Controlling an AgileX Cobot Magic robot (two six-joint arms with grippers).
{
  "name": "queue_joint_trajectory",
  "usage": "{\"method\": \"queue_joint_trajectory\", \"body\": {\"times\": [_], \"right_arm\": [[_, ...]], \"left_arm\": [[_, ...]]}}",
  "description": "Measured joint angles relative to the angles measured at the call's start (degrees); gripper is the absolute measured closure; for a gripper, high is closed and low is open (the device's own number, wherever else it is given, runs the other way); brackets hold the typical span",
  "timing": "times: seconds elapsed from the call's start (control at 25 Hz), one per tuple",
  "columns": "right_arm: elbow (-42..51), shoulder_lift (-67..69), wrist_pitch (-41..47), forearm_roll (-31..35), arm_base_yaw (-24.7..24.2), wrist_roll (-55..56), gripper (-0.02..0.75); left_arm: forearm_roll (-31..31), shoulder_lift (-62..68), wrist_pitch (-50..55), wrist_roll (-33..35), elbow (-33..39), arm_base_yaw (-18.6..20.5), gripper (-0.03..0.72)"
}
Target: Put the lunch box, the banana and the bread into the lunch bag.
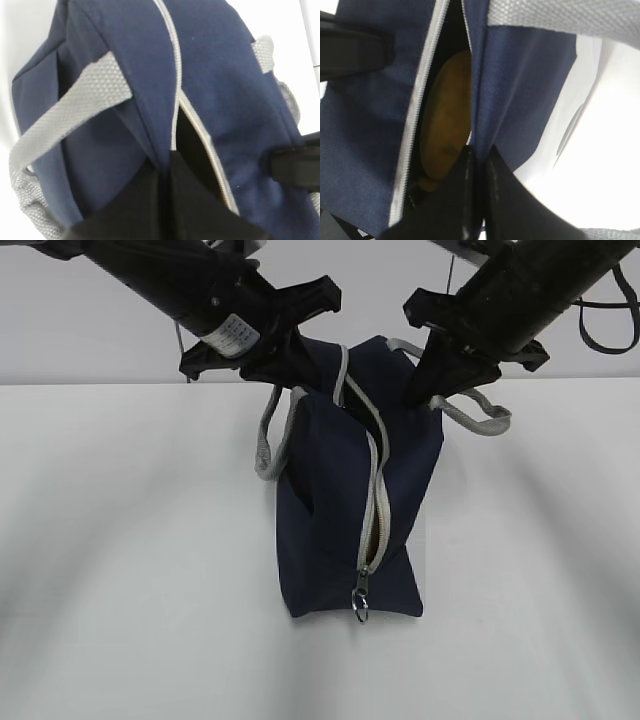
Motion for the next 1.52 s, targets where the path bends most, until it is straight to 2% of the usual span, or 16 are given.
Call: {"method": "queue_joint_trajectory", "body": {"times": [0.32, 0.8, 0.92, 1.0, 1.04, 1.12, 1.16, 1.24, 1.28, 1.36, 1.52], "right_arm": [[0.0, 0.0, -3.0, 0.4, 0.1, 0.0, 0.741], [0.0, 0.6, -7.0, -1.6, 0.1, 0.1, 0.74], [0.0, 0.6, -7.4, -1.8, 0.1, 0.1, 0.692], [0.0, 0.6, -7.5, -1.8, 0.1, 0.1, 0.584], [0.0, 0.6, -7.5, -1.5, 0.1, 0.1, 0.526], [0.0, 0.6, -7.5, -0.7, 0.1, 0.1, 0.395], [0.0, 0.6, -7.2, -0.2, 0.1, 0.1, 0.36], [0.0, 0.6, -6.6, 0.3, 0.1, 0.1, 0.329], [0.0, 0.6, -6.0, 0.3, 0.1, 0.1, 0.329], [0.0, 0.0, -4.9, 0.3, 0.1, 0.0, 0.332], [1.5, -3.5, -4.7, 0.4, 0.1, -0.4, 0.345]], "left_arm": [[2.9, 0.1, 1.1, 0.0, -6.1, 0.4, 0.691], [4.9, 2.2, 0.8, 0.0, -6.8, 0.5, 0.691], [4.9, 2.2, 1.3, 0.0, -6.8, 0.5, 0.69], [4.9, 2.2, 2.0, 0.0, -6.9, 0.5, 0.66], [4.9, 2.2, 2.6, 0.0, -6.9, 0.5, 0.621], [4.9, 2.2, 4.5, 0.0, -7.0, 0.6, 0.491], [4.9, 2.2, 5.7, 0.0, -7.0, 0.7, 0.431], [4.9, 2.2, 7.9, 0.0, -7.0, 0.9, 0.329], [4.9, 2.2, 8.9, 0.3, -7.0, 1.0, 0.308], [4.9, 2.2, 10.1, 1.7, -7.0, 1.1, 0.292], [5.3, -0.3, 10.5, 5.2, -7.0, 1.1, 0.307]]}}
